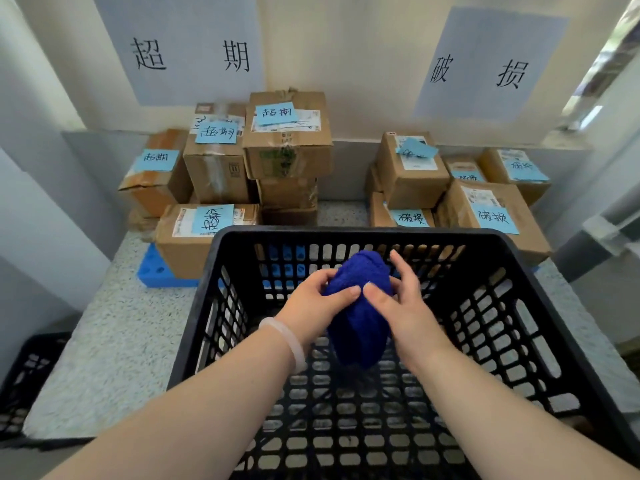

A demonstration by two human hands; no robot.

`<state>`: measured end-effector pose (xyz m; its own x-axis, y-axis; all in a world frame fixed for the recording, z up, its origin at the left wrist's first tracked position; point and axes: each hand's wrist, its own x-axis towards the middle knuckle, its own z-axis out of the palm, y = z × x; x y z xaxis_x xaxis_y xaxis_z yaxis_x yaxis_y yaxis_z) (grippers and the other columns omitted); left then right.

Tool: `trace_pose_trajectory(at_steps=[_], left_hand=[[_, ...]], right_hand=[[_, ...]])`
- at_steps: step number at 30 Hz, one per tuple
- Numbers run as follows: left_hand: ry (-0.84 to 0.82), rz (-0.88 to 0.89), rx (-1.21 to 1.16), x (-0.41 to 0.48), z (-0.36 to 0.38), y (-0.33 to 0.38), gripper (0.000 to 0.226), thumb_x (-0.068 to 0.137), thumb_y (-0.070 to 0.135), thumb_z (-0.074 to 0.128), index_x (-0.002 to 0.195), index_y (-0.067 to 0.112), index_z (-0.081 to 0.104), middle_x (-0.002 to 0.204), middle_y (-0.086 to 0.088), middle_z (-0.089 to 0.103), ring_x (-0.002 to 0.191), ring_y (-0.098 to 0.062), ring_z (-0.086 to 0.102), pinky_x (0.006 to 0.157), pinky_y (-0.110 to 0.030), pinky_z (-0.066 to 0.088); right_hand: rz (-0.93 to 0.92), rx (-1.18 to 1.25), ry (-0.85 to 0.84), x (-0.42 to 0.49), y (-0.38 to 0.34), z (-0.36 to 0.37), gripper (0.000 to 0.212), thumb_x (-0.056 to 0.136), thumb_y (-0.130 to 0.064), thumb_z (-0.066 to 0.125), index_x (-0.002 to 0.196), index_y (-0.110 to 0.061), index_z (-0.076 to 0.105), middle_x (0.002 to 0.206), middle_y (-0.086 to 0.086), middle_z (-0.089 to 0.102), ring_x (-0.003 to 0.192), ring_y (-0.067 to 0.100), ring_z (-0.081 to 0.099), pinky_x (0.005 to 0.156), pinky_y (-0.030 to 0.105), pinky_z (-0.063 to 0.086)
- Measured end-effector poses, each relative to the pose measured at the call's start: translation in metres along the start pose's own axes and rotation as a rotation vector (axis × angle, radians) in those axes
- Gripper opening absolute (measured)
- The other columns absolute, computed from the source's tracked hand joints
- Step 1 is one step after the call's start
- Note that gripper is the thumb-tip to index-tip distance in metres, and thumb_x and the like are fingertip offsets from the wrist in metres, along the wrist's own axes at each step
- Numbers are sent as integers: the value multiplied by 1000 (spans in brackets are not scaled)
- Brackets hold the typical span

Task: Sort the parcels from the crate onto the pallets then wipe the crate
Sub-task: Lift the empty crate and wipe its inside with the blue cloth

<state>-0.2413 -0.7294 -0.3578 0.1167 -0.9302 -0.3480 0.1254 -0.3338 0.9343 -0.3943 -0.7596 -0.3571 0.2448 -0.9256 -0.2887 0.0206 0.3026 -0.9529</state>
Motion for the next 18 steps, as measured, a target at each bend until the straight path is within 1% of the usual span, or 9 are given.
trace_pose_trajectory(at_steps=[2, 4, 6, 7, 10, 13, 14, 16, 18], left_hand=[[-33, -91, -199, -1, 0, 5, 28, 93, 35, 66, 119, 25, 65, 116, -3, 72, 108, -21, 68, 101, -45, 51], [-42, -196, -307, 1, 1, 15, 36, 96, 44, 57, 125, 25, 64, 119, -5, 71, 112, -23, 66, 103, -46, 48], [-57, -191, -85, 1, -4, 32, 31, 99, 49, 49, 121, 34, 64, 122, 2, 68, 113, -18, 63, 103, -48, 48], [-56, -112, 79, 2, -12, 38, 27, 100, 49, 47, 120, 40, 62, 126, 7, 64, 115, -13, 59, 105, -47, 46], [71, 289, 373, 1, -46, 59, 28, 101, 33, 50, 127, 45, 54, 126, 20, 58, 114, 7, 54, 108, -35, 44], [288, 668, 723, 6, -96, 69, 29, 98, 38, 51, 126, 45, 54, 118, 27, 59, 112, 8, 54, 100, -25, 42], [291, 711, 822, 12, -110, 69, 31, 94, 45, 49, 125, 49, 55, 117, 28, 59, 113, 6, 54, 99, -25, 40], [211, 592, 827, 29, -126, 71, 24, 93, 53, 48, 113, 60, 57, 115, 32, 59, 112, 10, 54, 97, -19, 38], [146, 466, 826, 40, -128, 67, 17, 99, 44, 51, 101, 59, 60, 106, 39, 56, 103, 20, 51, 92, -7, 32]], right_hand=[[21, -109, -107, 0, 8, 5, 94, 68, -44, 86, 144, -53, 31, 133, -13, 56, 121, 10, 56, 105, 40, 45], [47, -109, -98, 4, 13, 10, 86, 74, -32, 84, 143, -47, 35, 131, -9, 60, 120, 14, 58, 105, 45, 47], [65, -36, 15, 13, 16, 9, 80, 79, -23, 81, 141, -46, 37, 133, -6, 58, 119, 19, 58, 103, 50, 48], [89, -8, 97, 19, 16, 6, 78, 80, -22, 80, 140, -46, 36, 133, -6, 54, 118, 21, 57, 102, 50, 48], [103, 61, 327, 34, 18, -7, 62, 84, -23, 77, 129, -43, 39, 129, -1, 51, 111, 24, 55, 100, 48, 48], [46, 40, 571, 43, 15, -20, 48, 88, -28, 72, 125, -39, 44, 130, 2, 55, 110, 25, 56, 103, 48, 46], [18, 33, 642, 46, 13, -23, 47, 90, -28, 70, 128, -37, 45, 130, 2, 55, 111, 24, 55, 104, 46, 45], [-23, 23, 767, 52, 6, -28, 50, 92, -28, 67, 135, -31, 44, 135, 3, 53, 118, 26, 54, 106, 38, 42], [-43, 55, 883, 58, -1, -33, 50, 94, -27, 64, 139, -26, 43, 140, 5, 50, 124, 27, 52, 100, 29, 40]])
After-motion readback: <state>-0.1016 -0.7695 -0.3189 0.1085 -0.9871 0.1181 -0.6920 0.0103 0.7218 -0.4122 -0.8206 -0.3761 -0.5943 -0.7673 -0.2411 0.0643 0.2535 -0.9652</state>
